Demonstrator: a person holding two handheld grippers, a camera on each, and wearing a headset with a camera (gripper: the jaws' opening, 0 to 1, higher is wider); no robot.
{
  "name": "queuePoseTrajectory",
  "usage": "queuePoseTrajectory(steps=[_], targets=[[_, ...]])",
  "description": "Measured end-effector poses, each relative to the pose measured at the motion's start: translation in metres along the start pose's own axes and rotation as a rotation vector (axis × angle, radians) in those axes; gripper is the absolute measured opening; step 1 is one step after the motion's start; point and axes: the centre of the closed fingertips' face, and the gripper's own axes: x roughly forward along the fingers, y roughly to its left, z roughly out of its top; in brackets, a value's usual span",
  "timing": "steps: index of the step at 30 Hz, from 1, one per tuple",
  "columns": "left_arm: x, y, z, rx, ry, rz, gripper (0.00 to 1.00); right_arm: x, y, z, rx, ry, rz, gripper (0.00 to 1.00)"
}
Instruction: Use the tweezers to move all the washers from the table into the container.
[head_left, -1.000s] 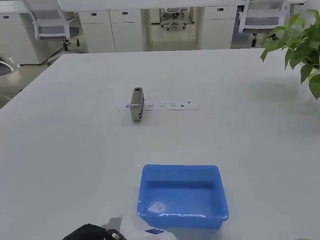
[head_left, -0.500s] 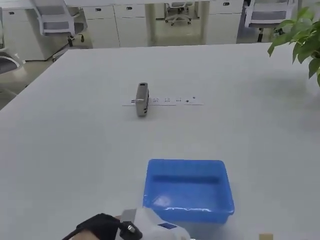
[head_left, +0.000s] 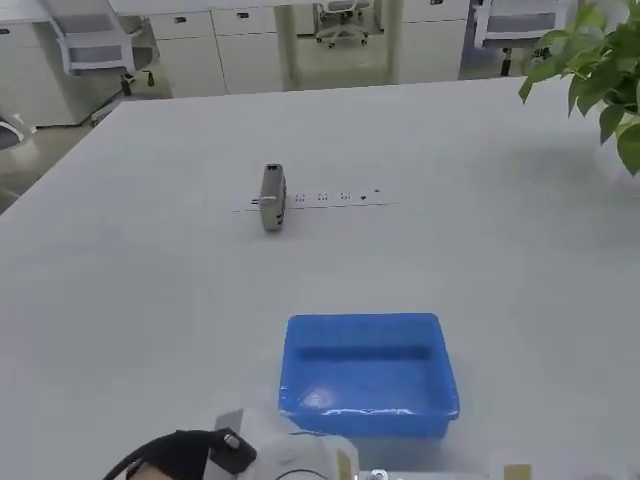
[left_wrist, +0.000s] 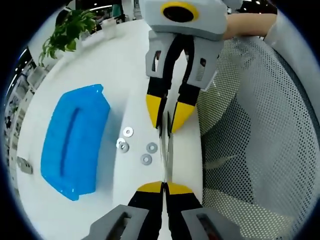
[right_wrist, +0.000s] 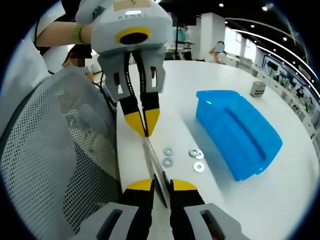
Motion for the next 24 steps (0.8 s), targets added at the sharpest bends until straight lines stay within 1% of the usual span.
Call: queuePoseTrajectory(steps=[3,6,9,10,12,15,17,21,24], targets=[[-0.009,0.001,0.005,-0.023,-0.034,0.016,0.00,-0.001,0.000,0.001,-0.013,-0.004,-0.004,0.08],[-0.022,0.000,0.010,-0.021,-0.057,0.038,0.00,-0.001,0.000,0.006,-0.011,-0.025,-0.001,0.08],[-0.035,-0.002,0.018,-0.025,-0.092,0.051,0.00,-0.001,0.000,0.010,-0.010,-0.043,0.003,0.08],[-0.041,-0.002,0.022,-0.019,-0.104,0.058,0.00,-0.002,0.000,0.011,-0.009,-0.050,0.003,0.08],[-0.047,-0.002,0.026,-0.010,-0.113,0.066,0.00,-0.002,0.001,0.015,-0.005,-0.068,0.009,0.08],[-0.058,-0.002,0.038,0.019,-0.130,0.079,0.00,-0.002,0.003,0.019,-0.006,-0.087,0.013,0.07],[-0.063,-0.002,0.045,0.040,-0.138,0.088,0.00,-0.001,0.003,0.021,-0.006,-0.095,0.014,0.07],[-0.067,-0.003,0.056,0.073,-0.149,0.093,0.00,-0.001,0.003,0.026,-0.011,-0.111,0.009,0.07],[-0.069,-0.003,0.061,0.093,-0.149,0.093,0.00,-0.001,0.003,0.029,-0.010,-0.125,0.008,0.07]])
